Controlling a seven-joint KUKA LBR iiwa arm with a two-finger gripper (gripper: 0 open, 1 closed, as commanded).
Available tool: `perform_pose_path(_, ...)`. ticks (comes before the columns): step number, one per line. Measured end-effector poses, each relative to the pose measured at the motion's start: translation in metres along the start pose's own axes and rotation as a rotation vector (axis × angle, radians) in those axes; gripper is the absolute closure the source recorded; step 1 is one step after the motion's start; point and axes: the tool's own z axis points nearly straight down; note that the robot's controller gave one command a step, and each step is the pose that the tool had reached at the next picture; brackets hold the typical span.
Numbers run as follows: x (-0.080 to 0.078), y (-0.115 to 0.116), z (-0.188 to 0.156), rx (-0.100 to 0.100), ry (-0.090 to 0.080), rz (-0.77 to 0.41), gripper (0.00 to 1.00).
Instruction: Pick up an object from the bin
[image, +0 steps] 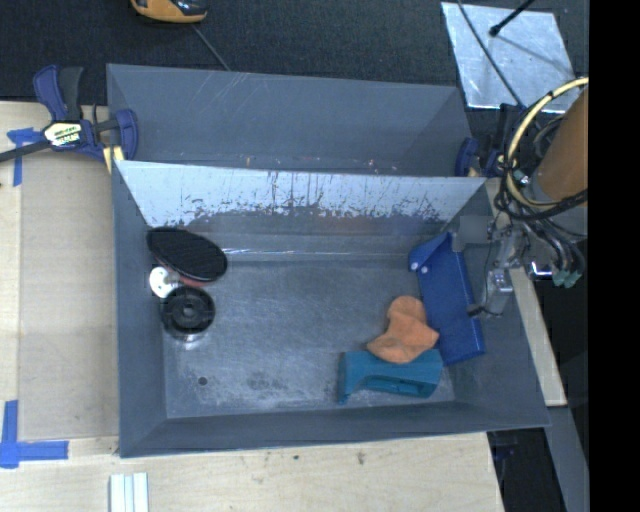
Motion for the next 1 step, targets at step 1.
perform_pose_path(1, -0.0017, 0.0007, -0.005, 0.002, -0.008, -0.003, 0.0)
